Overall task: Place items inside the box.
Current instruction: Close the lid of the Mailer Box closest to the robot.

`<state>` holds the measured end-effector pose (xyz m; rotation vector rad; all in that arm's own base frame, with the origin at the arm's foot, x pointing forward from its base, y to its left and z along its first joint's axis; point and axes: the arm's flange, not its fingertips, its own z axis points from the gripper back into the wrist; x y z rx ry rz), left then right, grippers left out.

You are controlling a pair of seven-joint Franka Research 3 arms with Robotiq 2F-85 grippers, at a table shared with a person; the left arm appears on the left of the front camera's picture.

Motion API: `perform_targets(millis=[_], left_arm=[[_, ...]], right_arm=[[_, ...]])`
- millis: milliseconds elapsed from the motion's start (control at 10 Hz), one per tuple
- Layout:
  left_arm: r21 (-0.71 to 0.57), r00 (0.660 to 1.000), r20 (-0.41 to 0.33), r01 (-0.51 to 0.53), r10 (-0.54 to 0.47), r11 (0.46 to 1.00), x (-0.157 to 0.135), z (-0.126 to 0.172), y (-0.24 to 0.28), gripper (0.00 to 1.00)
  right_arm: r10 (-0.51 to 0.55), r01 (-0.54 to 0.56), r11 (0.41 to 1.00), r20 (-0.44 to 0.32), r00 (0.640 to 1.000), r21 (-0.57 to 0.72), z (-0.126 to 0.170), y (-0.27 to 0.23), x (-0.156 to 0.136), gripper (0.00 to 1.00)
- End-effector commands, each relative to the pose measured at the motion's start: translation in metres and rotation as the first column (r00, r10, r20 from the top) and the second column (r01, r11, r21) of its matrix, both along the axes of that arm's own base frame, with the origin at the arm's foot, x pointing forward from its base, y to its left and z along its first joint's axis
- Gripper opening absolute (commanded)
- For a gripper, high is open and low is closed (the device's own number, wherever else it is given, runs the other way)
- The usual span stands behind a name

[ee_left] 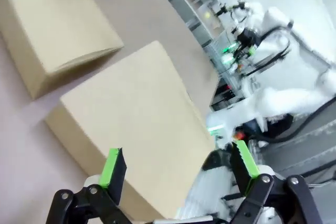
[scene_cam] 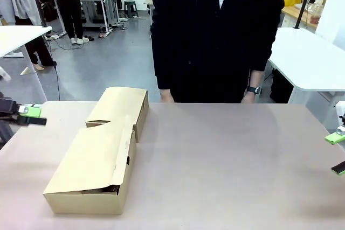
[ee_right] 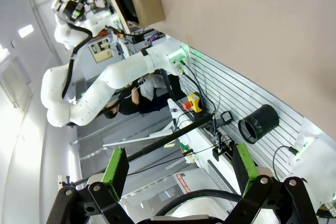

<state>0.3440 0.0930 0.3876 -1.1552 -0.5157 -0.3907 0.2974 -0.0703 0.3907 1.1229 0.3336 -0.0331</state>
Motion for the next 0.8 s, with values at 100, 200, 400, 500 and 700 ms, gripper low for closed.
perform_targets(millis=[100, 200, 400, 500, 700], left_arm=[[0.054, 0.989, 0.144, 0.018, -0.026, 0.998, -0.0067, 0.0206, -0.0060, 1.00], [0.054, 0.989, 0.144, 0.018, -0.026, 0.998, -0.0067, 0.0206, -0.0060, 1.00], [0.054, 0.989, 0.144, 0.018, -0.026, 0.998, -0.0067, 0.0206, -0.0060, 1.00], [0.054, 0.989, 0.144, 0.018, -0.026, 0.998, -0.0067, 0.0206, -0.0060, 1.00], [0.054, 0.989, 0.144, 0.018, -0.026, 0.998, -0.0067, 0.0206, -0.0060, 1.00]], right_arm=[[-0.011, 0.011, 1.000, -0.019, 1.000, 0.006, 0.0053, 0.0017, 0.0013, 1.00], [-0.011, 0.011, 1.000, -0.019, 1.000, 0.006, 0.0053, 0.0017, 0.0013, 1.00], [-0.011, 0.011, 1.000, -0.019, 1.000, 0.006, 0.0053, 0.0017, 0.0013, 1.00], [-0.011, 0.011, 1.000, -0.019, 1.000, 0.006, 0.0053, 0.0017, 0.0013, 1.00], [-0.011, 0.011, 1.000, -0.019, 1.000, 0.006, 0.0053, 0.0017, 0.0013, 1.00]])
